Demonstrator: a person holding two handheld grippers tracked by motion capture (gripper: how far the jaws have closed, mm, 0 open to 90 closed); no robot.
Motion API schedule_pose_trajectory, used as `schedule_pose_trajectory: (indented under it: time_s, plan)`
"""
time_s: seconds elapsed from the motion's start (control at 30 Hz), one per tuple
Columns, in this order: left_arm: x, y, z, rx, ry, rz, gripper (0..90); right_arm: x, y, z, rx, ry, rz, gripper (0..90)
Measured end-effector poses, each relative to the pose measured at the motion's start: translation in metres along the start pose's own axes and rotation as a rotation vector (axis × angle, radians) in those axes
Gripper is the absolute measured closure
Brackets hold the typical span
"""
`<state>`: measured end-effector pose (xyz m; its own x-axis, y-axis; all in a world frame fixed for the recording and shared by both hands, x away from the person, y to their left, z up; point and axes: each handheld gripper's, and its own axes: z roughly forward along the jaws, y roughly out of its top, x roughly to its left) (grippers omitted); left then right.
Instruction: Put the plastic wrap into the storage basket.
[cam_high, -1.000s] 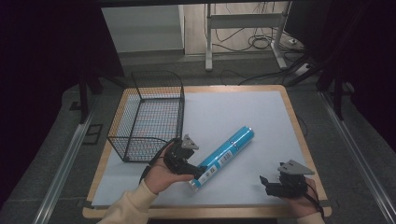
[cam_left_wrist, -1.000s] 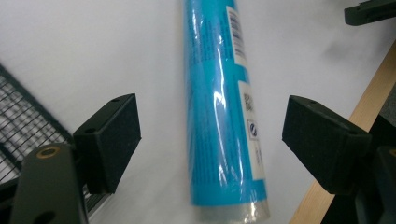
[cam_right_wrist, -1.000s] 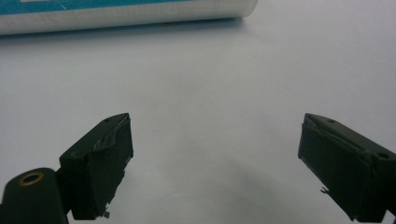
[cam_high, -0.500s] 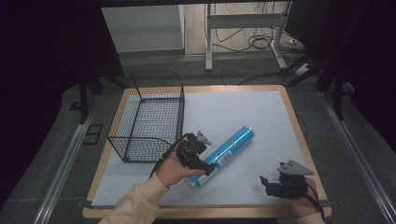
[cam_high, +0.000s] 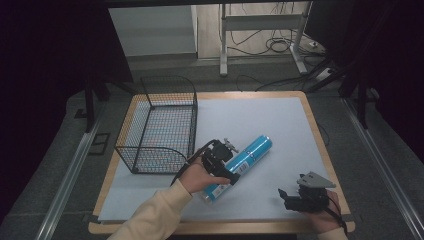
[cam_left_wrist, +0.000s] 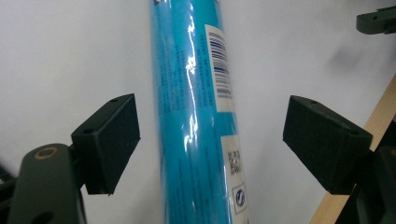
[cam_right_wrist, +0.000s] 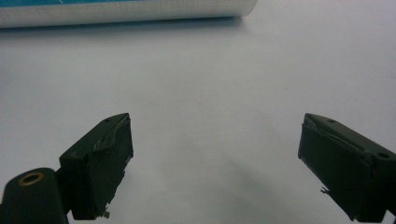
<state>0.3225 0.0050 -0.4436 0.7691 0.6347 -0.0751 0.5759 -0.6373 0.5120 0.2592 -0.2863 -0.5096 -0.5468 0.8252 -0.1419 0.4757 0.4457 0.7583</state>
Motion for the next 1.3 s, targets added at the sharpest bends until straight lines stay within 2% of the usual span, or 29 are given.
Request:
schedule_pose_trajectory:
  time_s: [0.17,0.5,0.7,0.97,1.2,1.3]
  plan:
    - [-0.001,0.007,0.009,0.026,0.003,0.015,18.2,0.0,0.0,0.0,-0.004,0.003,0.005,10.6]
    - [0.003,0.02,0.03,0.078,0.01,0.008,18.4,-0.001,0.0,0.0,-0.003,0.005,0.004,10.6]
    - [0.008,0.025,0.038,0.079,-0.001,0.019,18.9,-0.001,0.0,0.001,0.003,0.006,0.005,10.6]
    - [0.012,0.031,0.057,0.109,-0.001,-0.002,18.4,-0.001,0.0,0.001,0.002,0.005,0.005,10.6]
    - [0.017,0.035,0.072,0.158,-0.015,-0.029,18.5,-0.001,0.0,0.002,0.006,0.006,0.003,10.7]
    - [0.017,0.035,0.077,0.189,-0.01,-0.022,19.3,-0.001,0.0,0.001,0.006,0.005,0.003,10.7]
